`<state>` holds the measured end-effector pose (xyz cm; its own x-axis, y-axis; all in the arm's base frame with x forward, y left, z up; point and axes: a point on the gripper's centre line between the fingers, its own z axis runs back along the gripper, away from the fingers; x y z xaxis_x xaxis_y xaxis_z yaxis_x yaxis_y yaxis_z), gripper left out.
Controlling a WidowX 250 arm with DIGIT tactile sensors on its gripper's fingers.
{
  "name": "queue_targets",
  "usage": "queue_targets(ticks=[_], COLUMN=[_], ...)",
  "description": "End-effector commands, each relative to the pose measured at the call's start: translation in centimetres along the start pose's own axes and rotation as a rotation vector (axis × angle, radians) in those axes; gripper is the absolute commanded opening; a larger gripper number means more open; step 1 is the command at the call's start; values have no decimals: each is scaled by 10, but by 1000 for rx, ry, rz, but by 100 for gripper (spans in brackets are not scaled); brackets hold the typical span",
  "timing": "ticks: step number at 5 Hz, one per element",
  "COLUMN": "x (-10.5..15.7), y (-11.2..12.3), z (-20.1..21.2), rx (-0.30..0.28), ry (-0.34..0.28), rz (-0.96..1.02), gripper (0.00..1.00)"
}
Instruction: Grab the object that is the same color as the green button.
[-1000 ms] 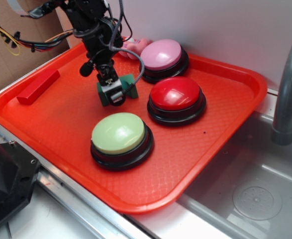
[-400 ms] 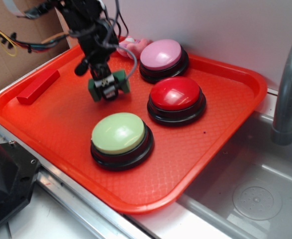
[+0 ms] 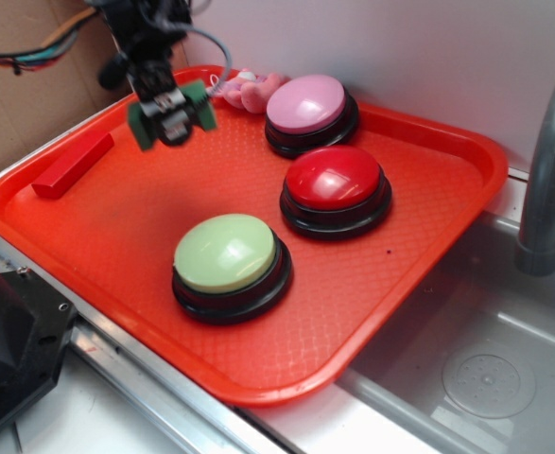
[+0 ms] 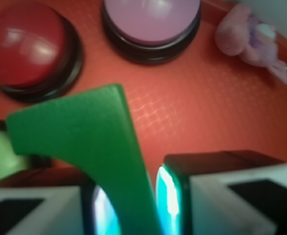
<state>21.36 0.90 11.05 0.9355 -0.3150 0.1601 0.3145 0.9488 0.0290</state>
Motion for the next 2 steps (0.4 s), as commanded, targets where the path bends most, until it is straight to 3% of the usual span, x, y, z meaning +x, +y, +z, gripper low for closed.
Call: queue_targets(ticks=[1,2], x=[-19,-22], y=[-24,-27], z=[31,33], rx=[-7,-23], ry=[-49,-33], rz=[254,302], gripper=[0,0])
